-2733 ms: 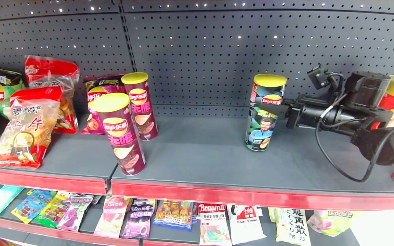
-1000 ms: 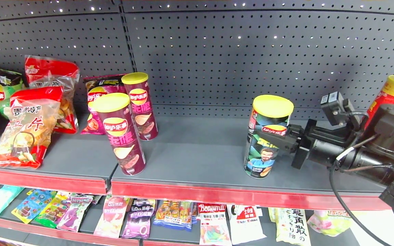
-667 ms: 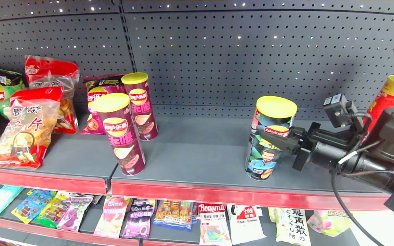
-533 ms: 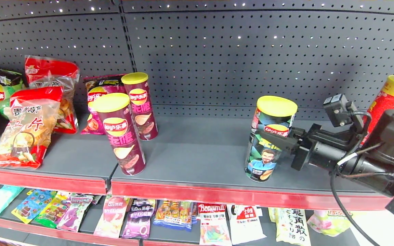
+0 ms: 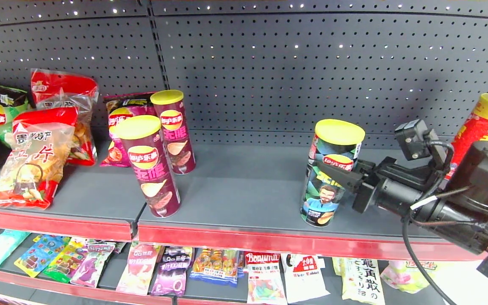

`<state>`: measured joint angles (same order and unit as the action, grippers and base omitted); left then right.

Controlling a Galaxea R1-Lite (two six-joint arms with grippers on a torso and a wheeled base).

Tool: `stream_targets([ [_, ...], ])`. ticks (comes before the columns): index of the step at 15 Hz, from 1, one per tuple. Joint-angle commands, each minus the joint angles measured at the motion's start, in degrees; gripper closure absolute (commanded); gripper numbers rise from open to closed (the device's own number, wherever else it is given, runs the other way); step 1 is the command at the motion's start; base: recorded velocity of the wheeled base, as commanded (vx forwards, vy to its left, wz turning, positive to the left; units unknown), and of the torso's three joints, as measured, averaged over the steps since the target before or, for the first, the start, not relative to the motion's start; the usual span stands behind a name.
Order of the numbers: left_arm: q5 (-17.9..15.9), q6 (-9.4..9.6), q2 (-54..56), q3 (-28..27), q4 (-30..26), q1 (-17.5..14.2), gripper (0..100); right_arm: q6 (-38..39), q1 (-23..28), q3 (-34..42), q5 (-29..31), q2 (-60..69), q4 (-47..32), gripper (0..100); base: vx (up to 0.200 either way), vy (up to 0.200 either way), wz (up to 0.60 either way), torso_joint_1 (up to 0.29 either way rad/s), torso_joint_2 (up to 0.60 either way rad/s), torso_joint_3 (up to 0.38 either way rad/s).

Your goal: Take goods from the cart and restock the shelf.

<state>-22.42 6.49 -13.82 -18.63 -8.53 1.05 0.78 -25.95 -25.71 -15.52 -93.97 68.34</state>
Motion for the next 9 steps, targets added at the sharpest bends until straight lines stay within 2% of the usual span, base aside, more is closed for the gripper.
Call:
stream_targets([
  [1, 0.01, 0.02, 0.03, -0.01, 0.01, 0.01, 100, 0.01, -1.20, 1.63, 0.40, 0.10, 0.65, 100, 0.000, 0.000, 0.00, 0.000, 0.00, 0.000],
  [9, 0.01, 0.02, 0.03, -0.09, 0.01, 0.01, 100, 0.19, -2.43, 4.18, 1.37, 0.89, 2.68, 100, 0.000, 0.000, 0.00, 0.000, 0.00, 0.000],
])
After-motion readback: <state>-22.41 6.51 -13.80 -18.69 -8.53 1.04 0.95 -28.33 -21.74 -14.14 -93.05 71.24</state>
